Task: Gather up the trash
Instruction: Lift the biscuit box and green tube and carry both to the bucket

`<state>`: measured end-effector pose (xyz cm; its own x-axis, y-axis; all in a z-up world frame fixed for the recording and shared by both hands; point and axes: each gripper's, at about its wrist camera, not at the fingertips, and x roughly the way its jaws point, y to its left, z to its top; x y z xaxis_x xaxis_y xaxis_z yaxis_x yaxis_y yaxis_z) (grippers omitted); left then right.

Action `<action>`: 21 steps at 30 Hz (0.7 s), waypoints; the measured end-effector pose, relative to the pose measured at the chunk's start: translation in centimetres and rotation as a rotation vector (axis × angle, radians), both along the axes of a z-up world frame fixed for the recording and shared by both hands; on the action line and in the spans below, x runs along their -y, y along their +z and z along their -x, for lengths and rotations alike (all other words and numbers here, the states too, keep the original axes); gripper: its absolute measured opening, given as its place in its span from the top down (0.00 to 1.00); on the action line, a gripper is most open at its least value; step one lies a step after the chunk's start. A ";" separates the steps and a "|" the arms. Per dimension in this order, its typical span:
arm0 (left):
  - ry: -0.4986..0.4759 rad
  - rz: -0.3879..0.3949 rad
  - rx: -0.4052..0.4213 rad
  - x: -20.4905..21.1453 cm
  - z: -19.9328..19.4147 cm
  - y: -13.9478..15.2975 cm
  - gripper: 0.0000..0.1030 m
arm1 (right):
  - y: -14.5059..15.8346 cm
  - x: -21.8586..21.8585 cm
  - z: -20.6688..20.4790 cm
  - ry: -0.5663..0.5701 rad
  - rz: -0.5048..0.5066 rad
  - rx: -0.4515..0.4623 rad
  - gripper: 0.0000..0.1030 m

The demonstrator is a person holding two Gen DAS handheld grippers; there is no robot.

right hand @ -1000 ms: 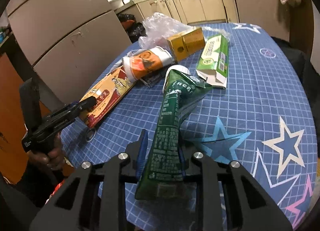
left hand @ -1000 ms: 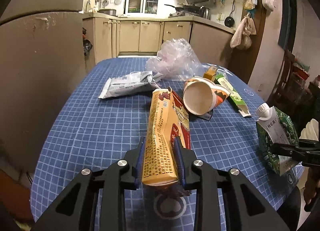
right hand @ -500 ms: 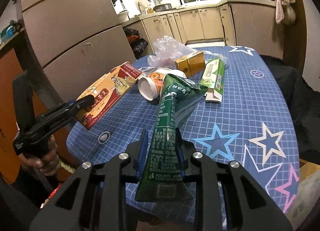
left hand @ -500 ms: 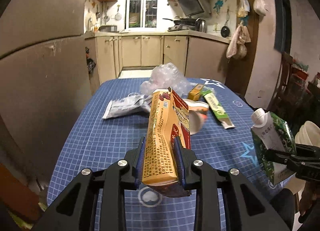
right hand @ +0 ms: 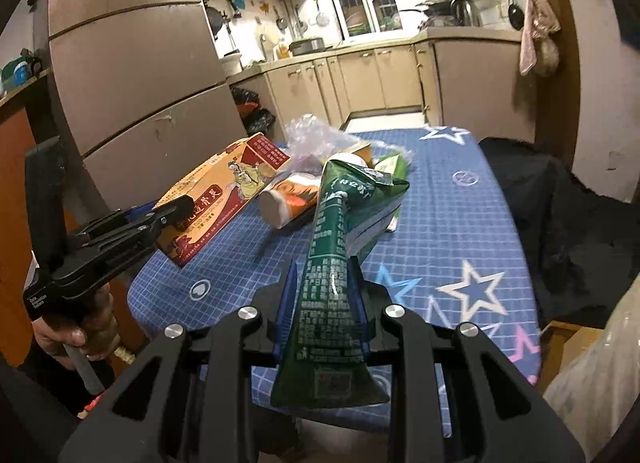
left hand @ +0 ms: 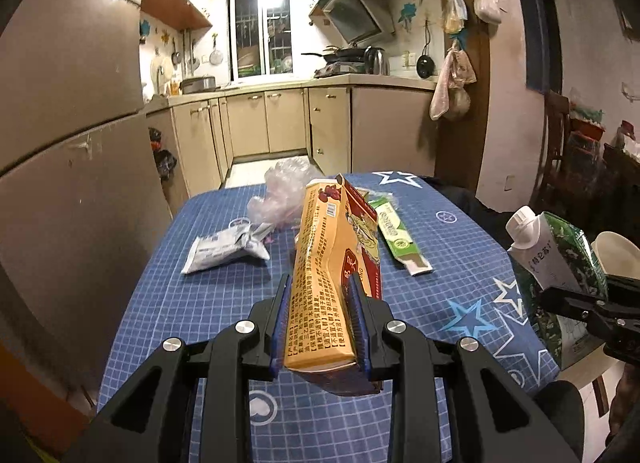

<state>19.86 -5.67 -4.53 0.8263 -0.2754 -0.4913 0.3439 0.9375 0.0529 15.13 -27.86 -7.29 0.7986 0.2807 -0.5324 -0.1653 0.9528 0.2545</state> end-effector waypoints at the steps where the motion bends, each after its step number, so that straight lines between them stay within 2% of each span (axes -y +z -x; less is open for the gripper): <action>1: -0.005 -0.002 0.004 0.2 0.1 0.1 0.71 | 0.2 0.1 0.1 -0.005 0.000 0.006 0.77; 10: -0.075 -0.035 0.055 4.5 0.8 1.6 0.71 | 1.9 2.6 2.3 -0.080 0.017 0.062 0.77; 21: -0.195 -0.058 0.103 11.0 2.1 2.7 0.71 | 3.0 7.9 5.5 -0.235 0.010 0.105 0.77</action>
<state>17.79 -16.70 -1.79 0.8070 -0.4084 -0.4266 0.5080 0.8484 0.1488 9.68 -35.72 -4.25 0.8922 0.0762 -0.4452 0.0358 0.9706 0.2380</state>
